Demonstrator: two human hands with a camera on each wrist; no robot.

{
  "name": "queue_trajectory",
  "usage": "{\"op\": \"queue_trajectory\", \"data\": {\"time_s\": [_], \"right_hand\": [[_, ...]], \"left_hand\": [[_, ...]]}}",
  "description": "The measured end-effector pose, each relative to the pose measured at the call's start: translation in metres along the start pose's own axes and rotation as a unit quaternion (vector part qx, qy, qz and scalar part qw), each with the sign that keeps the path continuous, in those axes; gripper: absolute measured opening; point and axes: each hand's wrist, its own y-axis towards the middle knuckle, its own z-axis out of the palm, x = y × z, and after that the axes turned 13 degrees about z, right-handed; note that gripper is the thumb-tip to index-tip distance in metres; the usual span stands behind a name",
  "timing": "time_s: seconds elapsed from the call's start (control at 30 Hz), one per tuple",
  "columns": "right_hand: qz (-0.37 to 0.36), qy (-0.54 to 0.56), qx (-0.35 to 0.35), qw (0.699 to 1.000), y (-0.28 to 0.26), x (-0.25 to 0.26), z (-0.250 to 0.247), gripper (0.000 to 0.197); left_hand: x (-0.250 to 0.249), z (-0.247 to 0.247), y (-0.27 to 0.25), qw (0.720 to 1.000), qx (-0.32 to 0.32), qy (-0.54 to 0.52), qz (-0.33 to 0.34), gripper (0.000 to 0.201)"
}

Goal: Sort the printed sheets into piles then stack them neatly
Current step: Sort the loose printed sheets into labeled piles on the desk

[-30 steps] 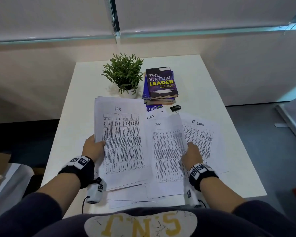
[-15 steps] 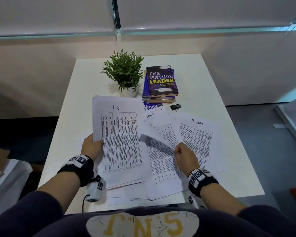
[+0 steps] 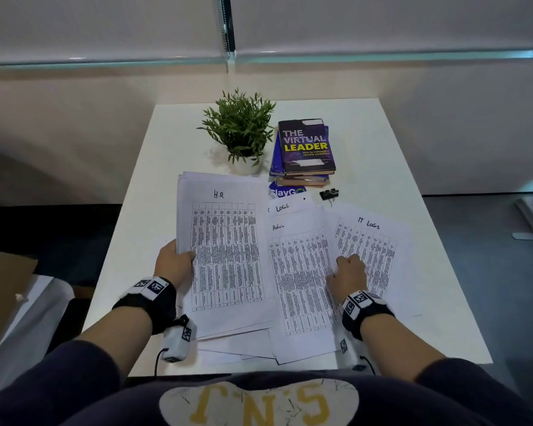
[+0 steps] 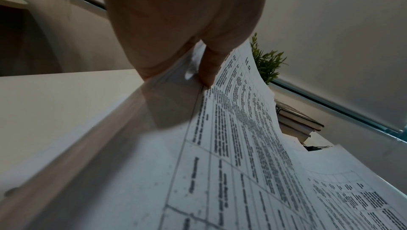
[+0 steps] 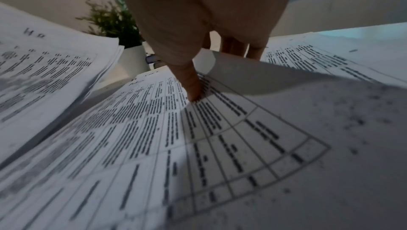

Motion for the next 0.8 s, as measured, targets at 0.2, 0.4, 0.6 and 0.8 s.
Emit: {"op": "queue_trajectory", "data": {"time_s": [0.2, 0.4, 0.6, 0.8], "right_hand": [[-0.076, 0.052, -0.005, 0.996, -0.014, 0.006, 0.001, 0.03], [0.058, 0.232, 0.102, 0.965, -0.011, 0.009, -0.032, 0.028], [-0.003, 0.289, 0.05, 0.956, 0.002, -0.008, -0.11, 0.017], [-0.026, 0.43, -0.008, 0.902, -0.007, -0.003, -0.18, 0.005]], "left_hand": [[-0.003, -0.003, -0.001, 1.0, -0.003, -0.003, -0.001, 0.02], [-0.009, -0.004, 0.0, 1.0, 0.0, -0.018, 0.0, 0.021], [-0.017, -0.009, 0.005, 0.999, -0.003, -0.051, 0.0, 0.03], [-0.031, -0.007, 0.005, 0.997, 0.002, -0.067, 0.023, 0.026]]}}
